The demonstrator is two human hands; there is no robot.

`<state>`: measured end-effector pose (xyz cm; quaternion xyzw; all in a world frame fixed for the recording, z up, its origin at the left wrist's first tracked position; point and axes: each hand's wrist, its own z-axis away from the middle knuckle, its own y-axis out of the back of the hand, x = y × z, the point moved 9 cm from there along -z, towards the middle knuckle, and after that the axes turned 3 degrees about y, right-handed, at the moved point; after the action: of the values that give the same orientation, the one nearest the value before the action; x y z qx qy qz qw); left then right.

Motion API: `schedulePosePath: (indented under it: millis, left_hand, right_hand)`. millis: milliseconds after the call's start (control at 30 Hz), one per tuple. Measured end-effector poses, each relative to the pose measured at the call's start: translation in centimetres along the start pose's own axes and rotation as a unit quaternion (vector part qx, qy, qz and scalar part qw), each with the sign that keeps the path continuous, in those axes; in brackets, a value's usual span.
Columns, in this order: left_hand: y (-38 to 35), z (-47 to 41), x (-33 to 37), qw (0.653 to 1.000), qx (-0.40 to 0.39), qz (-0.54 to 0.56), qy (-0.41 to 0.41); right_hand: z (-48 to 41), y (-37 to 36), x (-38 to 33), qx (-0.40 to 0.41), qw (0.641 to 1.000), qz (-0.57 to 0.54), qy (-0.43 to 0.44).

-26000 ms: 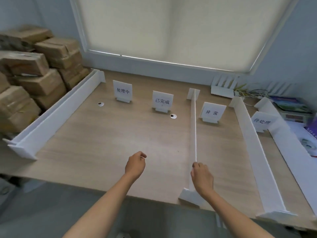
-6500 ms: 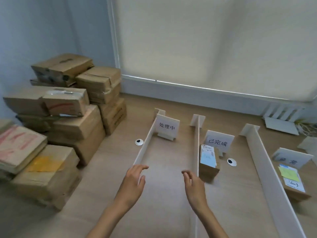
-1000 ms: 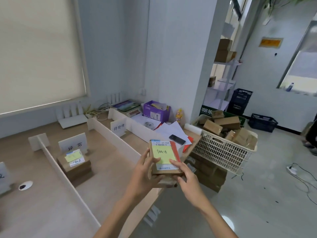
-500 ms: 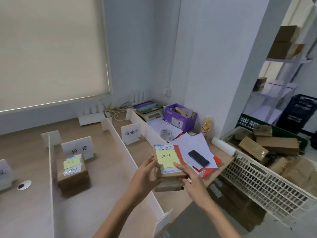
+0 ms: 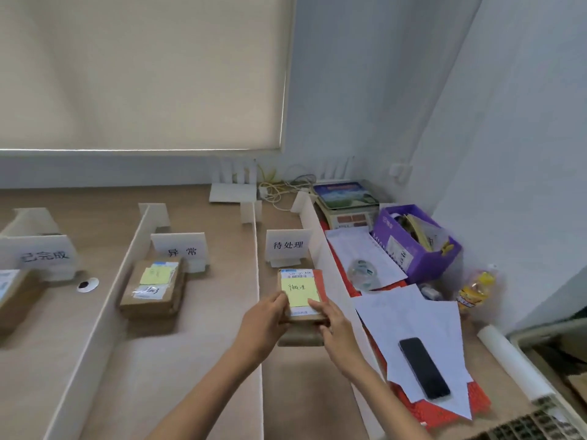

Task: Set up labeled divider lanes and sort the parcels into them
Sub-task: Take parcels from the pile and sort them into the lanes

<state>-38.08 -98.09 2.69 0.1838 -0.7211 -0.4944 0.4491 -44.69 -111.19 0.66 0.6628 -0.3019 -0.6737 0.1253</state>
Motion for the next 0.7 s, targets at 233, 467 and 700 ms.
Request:
schedulePosePath:
  millis: [233,467,700]
  left_hand:
    - [-9.5,-8.1,-4.4,0.983,-0.118,-0.132,0.047]
    - [-15.8,-12.8,-8.9,0.964,-0.159,-0.195,0.084]
    - [-15.3,-17.7,-11.0,0.966,-0.116,-0.210,0.097]
  right_hand:
    - [-9.3,-6.1,7.4,-0.062,0.995,0.058,-0.043]
    - [-14.3,-9.9,13.3,-0.091,0.990,0.050,-0.094]
    - [-21.3,-11.2,12.9,-0.122,0.987,0.097,-0.047]
